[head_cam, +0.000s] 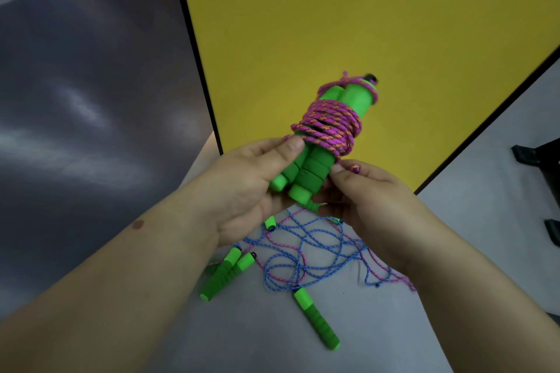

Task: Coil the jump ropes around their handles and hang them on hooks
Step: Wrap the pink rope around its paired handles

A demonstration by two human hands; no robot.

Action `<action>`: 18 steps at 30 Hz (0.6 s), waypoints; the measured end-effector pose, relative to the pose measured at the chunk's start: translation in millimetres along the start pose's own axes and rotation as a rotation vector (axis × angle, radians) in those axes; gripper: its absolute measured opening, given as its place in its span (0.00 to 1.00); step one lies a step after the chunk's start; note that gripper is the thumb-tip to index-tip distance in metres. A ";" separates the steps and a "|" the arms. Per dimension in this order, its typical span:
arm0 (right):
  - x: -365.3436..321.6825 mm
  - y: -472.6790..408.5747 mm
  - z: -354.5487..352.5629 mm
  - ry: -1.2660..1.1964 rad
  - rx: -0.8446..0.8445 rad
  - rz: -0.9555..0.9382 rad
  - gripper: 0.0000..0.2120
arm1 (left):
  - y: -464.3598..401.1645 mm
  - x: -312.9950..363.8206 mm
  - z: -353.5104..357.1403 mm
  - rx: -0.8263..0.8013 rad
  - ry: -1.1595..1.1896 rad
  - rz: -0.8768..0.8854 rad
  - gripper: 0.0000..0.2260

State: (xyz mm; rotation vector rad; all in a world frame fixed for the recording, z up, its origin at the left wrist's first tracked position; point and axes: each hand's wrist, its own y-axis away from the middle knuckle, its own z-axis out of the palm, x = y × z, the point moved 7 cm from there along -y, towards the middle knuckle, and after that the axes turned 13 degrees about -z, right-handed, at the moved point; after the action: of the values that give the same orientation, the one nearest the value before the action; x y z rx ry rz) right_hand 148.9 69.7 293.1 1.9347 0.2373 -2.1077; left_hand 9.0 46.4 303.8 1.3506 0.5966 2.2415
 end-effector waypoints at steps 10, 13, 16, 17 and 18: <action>-12.4 1.1 -7.8 0.031 -0.016 0.011 0.08 | -4.3 -8.3 -4.8 0.000 0.066 -0.090 0.18; -14.9 3.9 -2.0 0.063 -0.040 -0.007 0.06 | -5.8 -9.4 -5.8 0.021 0.165 -0.124 0.15; -18.3 4.0 1.3 0.074 -0.016 -0.035 0.09 | -7.6 -7.3 -13.7 0.082 0.139 -0.103 0.07; -17.6 3.6 0.7 0.058 -0.001 -0.017 0.10 | -7.4 -7.1 -15.0 0.104 0.128 -0.100 0.08; -16.0 3.5 -0.2 0.024 0.013 0.016 0.11 | -7.8 -7.3 -16.9 0.129 0.116 -0.086 0.10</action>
State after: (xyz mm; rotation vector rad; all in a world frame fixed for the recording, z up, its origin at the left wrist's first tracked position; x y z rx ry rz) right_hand 151.3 67.8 309.1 1.9640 0.2123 -2.0817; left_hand -1.9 46.3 287.0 1.2356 0.8362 2.2561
